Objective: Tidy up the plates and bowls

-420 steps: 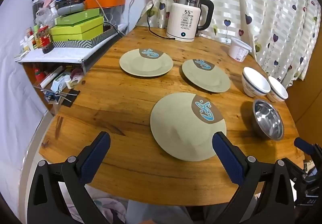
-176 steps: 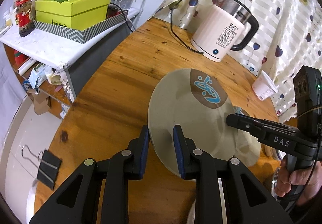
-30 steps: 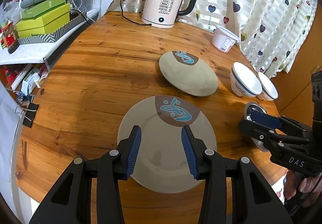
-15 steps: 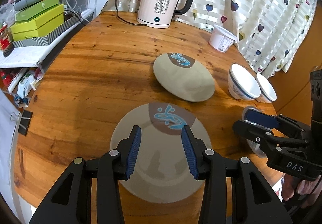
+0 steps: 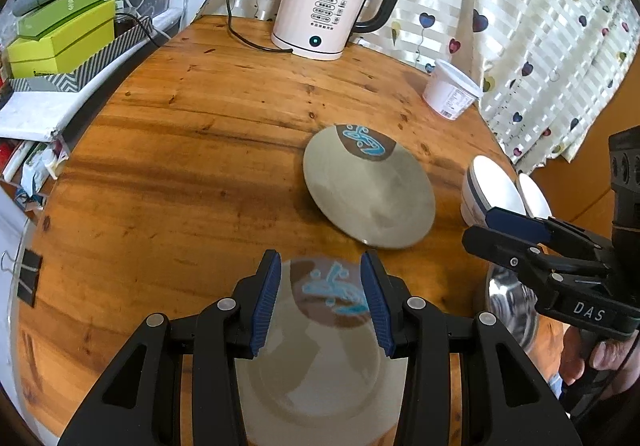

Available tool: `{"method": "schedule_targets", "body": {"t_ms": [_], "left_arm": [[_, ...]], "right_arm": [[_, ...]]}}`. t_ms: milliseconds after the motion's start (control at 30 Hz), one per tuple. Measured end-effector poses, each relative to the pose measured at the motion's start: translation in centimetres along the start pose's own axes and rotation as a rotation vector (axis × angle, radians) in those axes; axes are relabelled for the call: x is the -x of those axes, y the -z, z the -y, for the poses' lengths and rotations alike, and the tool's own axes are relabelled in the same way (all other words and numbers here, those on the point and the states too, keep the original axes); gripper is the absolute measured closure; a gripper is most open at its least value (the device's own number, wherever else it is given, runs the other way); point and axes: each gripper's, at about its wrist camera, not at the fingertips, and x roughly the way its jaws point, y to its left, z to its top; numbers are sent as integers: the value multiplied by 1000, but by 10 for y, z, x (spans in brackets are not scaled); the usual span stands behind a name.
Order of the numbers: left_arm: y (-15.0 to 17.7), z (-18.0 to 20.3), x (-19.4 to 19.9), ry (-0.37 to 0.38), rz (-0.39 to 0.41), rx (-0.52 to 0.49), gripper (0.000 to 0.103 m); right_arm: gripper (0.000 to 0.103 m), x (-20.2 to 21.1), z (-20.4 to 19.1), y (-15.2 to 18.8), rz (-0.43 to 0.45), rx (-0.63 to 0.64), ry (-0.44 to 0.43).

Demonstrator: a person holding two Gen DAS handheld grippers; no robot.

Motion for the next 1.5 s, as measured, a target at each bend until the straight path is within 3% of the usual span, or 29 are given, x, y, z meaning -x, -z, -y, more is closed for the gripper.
{"method": "schedule_targets", "body": {"t_ms": [333,833,1133,1500], "left_arm": [[-24,-5,-22,6,-11,34,60],[-41,-9,-55,26,-73,75,60],[-43,-6,-73,34,-119,70,60],[-43,-5,-86,46,-143,77,60]], "right_arm": [[48,-23,24,-35,-36,9,-1],[48,-71,60,-70,-160,18,-11],[66,-91,69,-75,-218,14,-16],[69,-102,73,-81,-253,29,7]]}}
